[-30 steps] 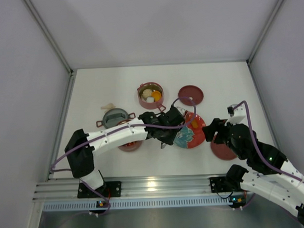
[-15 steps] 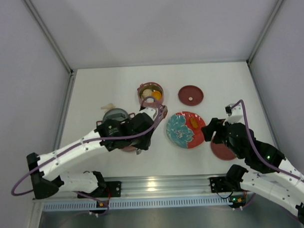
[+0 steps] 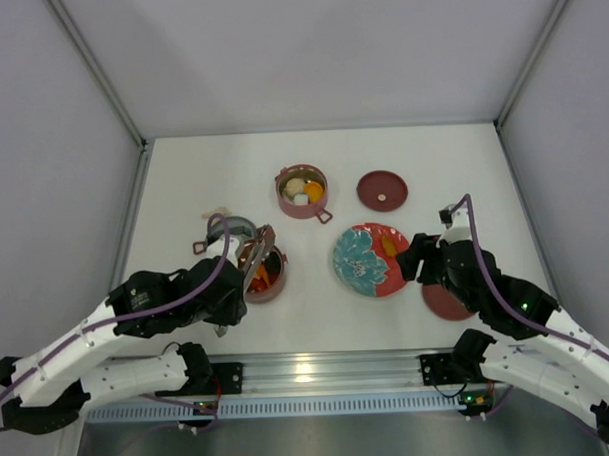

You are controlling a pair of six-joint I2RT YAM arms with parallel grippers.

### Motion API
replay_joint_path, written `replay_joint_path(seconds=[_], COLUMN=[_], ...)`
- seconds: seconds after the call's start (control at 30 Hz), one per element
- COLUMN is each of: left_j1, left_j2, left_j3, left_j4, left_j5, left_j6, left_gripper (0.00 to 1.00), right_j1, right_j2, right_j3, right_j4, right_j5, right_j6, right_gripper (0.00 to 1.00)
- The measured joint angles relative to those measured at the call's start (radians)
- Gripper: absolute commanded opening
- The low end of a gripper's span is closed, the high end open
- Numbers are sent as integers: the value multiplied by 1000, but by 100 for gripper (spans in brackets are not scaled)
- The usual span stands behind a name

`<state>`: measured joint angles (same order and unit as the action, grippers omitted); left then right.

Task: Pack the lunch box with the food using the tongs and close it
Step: Place the fake food in the packing box.

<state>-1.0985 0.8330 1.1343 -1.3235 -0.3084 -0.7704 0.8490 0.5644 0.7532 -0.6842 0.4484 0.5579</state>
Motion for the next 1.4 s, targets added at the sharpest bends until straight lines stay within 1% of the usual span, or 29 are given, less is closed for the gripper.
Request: replay_joint_path(seconds=[0.2, 0.37, 0.57, 0.7, 0.93, 1.03, 1.2, 1.27, 1.4], left_j1=[0, 0, 0, 0, 0, 0, 0, 0, 0], left_j2=[-48, -75, -104, -104, -83, -28, 143, 217, 383], left_j3=[-70, -100, -116, -116, -102, -50, 55, 88, 151], left_j4=[-23, -26, -31, -31, -33, -39, -3, 48, 203], left_j5=[1, 1, 5, 4, 4, 4, 7, 16, 61], left_j6=[-42, -64, -79, -85, -88, -66, 5, 37, 100], left_gripper=[29, 35, 38, 42, 40, 40, 41, 41, 41], right_j1=[0, 0, 0, 0, 0, 0, 0, 0, 0], right_j2=[4, 8, 9, 16, 16, 16, 11, 4, -22], right_j3=[0, 0, 0, 0, 0, 0, 0, 0, 3], right_j4=[8, 10, 11, 11, 11, 12, 11, 10, 2], right_j5=[-2, -4, -5, -6, -6, -6, -5, -3, 8], right_j6=[0, -5, -8, -9, -15, -15, -14, -14, -13], right_gripper=[61, 61, 61, 61, 61, 61, 61, 61, 61])
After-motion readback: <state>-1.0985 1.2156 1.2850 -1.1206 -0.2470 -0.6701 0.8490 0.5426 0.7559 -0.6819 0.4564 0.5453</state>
